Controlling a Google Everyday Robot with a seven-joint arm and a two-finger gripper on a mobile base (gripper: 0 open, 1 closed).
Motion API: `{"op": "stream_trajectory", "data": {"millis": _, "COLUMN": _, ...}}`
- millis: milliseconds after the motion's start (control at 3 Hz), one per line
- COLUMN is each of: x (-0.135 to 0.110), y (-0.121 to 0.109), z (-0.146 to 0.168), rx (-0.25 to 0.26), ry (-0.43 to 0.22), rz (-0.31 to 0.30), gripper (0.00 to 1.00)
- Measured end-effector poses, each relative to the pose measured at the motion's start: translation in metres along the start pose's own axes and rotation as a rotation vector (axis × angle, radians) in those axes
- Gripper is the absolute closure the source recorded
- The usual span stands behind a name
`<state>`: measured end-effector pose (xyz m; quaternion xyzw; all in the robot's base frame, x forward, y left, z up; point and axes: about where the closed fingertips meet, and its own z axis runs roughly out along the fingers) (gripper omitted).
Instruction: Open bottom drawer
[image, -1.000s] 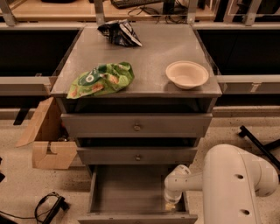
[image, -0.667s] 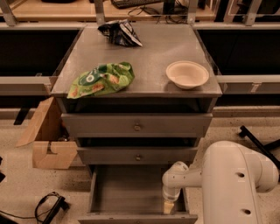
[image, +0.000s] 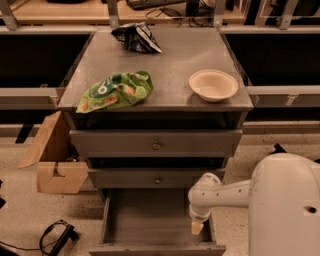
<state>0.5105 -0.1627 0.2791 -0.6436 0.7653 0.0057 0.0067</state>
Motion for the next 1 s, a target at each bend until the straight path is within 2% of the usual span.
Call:
{"op": "stream_trajectory", "data": {"millis": 333, "x": 0.032, "y": 0.017, "z": -0.068, "rx": 0.056, "ry": 0.002, "rz": 0.076, "gripper": 0.63}}
{"op": "stream_trajectory", "data": {"millis": 667, "x": 0.053, "y": 0.029, "z": -0.119, "rx": 0.094, "ry": 0.034, "rz": 0.133, "gripper": 0.5}}
{"op": "stream_trajectory", "data": {"millis": 1000, "x": 0.055, "y": 0.025, "z": -0.131, "rx": 0.114, "ry": 0.039, "rz": 0.134, "gripper": 0.26}}
